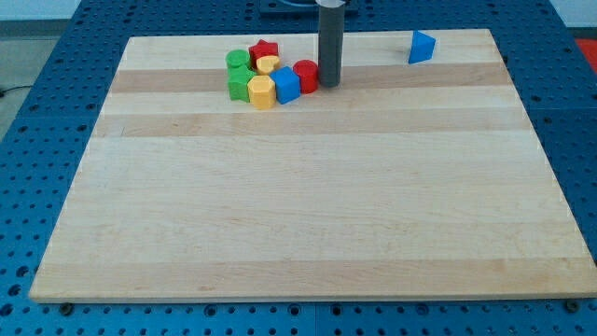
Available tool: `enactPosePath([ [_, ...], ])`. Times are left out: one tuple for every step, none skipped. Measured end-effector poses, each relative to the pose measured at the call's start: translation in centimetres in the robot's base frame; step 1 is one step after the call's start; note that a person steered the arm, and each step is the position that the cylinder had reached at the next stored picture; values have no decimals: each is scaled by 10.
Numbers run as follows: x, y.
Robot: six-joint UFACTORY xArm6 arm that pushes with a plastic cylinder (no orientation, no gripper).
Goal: Move the triangle to the top of the red circle
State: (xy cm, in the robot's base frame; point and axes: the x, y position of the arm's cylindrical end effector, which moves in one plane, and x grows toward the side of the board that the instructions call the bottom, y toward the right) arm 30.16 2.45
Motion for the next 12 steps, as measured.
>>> enactPosePath([
  [-10, -9],
  [-18, -14],
  [-18, 35],
  [-18, 99],
  [-18, 156],
  [-18, 214],
  [-33, 270],
  [-61, 317],
  [-63, 321],
  [-73, 306],
  [-73, 253],
  [-73, 193],
])
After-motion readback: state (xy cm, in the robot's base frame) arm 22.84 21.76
